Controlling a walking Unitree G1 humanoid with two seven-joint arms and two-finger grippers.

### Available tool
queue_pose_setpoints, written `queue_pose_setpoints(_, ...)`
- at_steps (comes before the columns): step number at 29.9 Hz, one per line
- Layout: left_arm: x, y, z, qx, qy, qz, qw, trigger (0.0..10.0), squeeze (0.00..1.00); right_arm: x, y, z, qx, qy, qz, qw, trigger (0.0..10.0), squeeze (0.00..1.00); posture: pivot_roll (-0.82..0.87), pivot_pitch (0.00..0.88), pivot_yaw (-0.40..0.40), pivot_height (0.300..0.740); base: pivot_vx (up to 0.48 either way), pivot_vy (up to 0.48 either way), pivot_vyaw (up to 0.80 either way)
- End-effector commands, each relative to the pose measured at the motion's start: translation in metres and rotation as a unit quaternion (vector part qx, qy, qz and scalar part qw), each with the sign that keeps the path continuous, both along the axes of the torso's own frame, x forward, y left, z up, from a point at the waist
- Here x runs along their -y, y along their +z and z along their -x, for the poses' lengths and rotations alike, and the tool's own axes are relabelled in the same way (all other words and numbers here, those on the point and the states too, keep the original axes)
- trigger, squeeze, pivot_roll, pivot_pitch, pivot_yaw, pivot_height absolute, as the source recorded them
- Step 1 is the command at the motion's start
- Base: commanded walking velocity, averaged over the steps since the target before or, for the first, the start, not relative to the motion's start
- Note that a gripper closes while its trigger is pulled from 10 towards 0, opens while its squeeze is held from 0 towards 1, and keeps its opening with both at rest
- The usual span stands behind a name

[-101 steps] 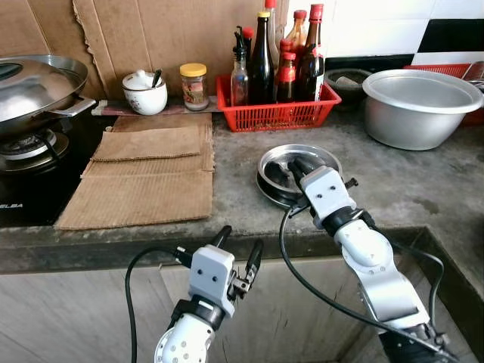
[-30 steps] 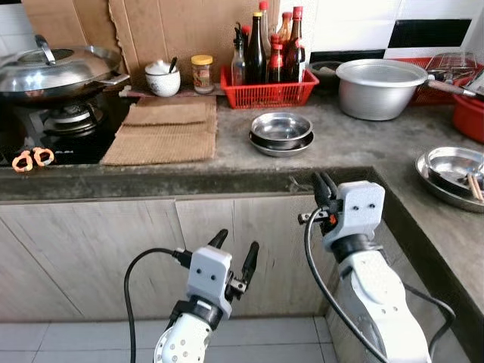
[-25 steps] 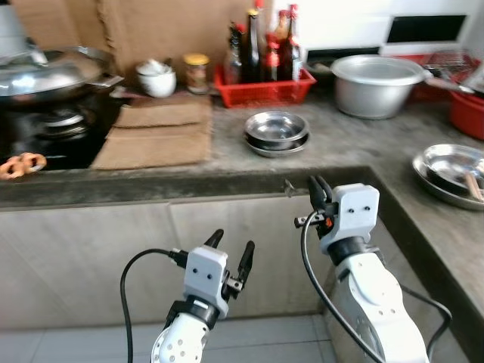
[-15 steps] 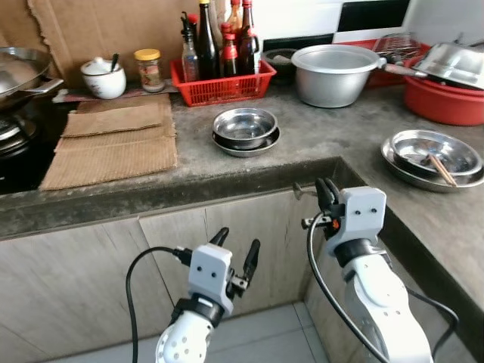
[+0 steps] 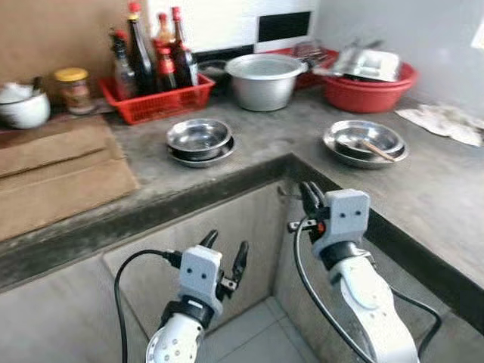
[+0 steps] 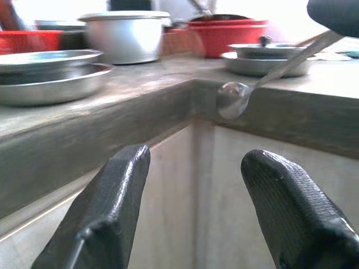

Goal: Kitchen organization

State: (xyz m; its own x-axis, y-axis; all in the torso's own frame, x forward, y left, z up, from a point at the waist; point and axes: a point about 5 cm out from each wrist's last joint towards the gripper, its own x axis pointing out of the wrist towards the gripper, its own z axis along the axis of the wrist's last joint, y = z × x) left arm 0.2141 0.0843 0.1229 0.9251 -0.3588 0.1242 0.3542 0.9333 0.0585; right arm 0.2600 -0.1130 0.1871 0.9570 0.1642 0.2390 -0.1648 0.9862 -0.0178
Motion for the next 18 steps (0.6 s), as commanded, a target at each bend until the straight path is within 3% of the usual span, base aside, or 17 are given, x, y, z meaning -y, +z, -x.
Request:
queue_pose_setpoints(1, 0.0038, 0.0010, 0.0015, 0.000, -0.011, 0.001, 1.000, 10.0, 0.00, 0.0060, -0.0019, 0.0012, -0.005, -0.013, -0.001, 1.000, 10.0, 0.00, 0.00, 0.040, 0.008, 0.740, 0.000, 0.304, -0.77)
queue_pose_setpoints(18, 0.0040, 0.0001, 0.0012, -0.001, -0.015, -0.003, 1.000, 10.0, 0.00, 0.0050, -0.0019, 0.0022, -0.004, -0.016, -0.004, 1.000, 10.0, 0.00, 0.00, 0.033, 0.010, 0.740, 0.000, 0.317, -0.78)
